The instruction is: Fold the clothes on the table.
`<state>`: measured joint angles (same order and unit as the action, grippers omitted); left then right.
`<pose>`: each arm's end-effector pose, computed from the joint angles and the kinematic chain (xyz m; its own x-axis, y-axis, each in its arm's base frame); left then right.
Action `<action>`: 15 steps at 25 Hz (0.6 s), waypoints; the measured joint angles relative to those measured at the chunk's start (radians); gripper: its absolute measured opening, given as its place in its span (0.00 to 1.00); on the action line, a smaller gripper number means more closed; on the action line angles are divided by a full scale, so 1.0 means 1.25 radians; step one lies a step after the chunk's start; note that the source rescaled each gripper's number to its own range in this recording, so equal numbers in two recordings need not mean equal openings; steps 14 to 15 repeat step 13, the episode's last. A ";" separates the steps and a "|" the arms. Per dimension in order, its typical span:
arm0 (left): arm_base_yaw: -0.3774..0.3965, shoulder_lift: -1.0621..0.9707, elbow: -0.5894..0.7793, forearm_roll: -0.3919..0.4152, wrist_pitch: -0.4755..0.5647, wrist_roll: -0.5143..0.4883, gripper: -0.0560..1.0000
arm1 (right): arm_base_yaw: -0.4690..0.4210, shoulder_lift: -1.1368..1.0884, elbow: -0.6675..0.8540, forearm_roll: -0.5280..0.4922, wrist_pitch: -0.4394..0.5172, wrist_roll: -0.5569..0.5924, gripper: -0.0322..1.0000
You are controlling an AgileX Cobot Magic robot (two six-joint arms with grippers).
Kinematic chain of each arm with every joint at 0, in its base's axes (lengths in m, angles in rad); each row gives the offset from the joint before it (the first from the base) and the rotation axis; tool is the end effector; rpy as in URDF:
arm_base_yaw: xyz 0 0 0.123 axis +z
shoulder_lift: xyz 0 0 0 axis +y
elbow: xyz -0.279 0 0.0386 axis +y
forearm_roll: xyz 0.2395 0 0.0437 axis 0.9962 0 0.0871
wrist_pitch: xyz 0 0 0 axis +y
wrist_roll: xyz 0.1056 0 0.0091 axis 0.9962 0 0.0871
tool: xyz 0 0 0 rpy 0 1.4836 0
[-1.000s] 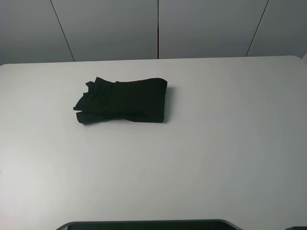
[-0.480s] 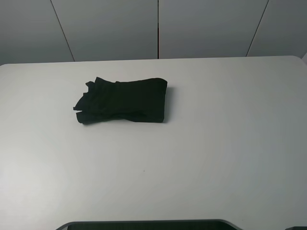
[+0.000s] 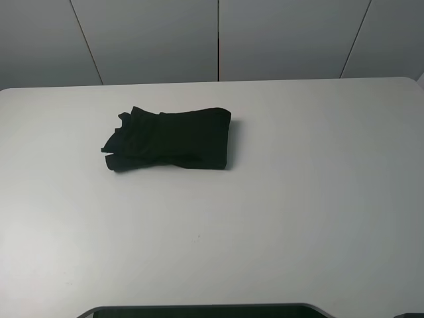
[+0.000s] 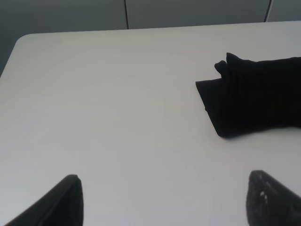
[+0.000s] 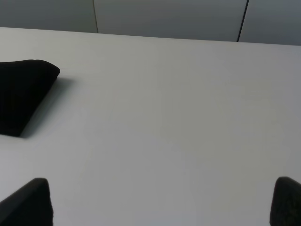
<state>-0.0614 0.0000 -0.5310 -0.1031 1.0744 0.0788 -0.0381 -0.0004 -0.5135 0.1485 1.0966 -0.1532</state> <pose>-0.0004 -0.0096 0.2742 -0.4333 0.0561 -0.8995 0.1552 0.9878 -0.0131 0.0012 0.0139 0.2676 -0.4628 -0.0666 -0.8840 -0.1180 0.9929 -0.0130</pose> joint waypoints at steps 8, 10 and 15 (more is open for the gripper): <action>0.000 0.000 0.000 0.000 -0.003 0.001 0.94 | 0.000 0.000 0.000 0.000 0.000 0.000 1.00; 0.000 0.000 0.000 0.000 -0.003 0.002 0.94 | 0.000 0.000 0.000 0.000 0.000 0.000 1.00; -0.001 0.000 0.000 0.000 -0.003 0.004 0.94 | 0.000 0.000 0.000 0.000 0.000 0.000 1.00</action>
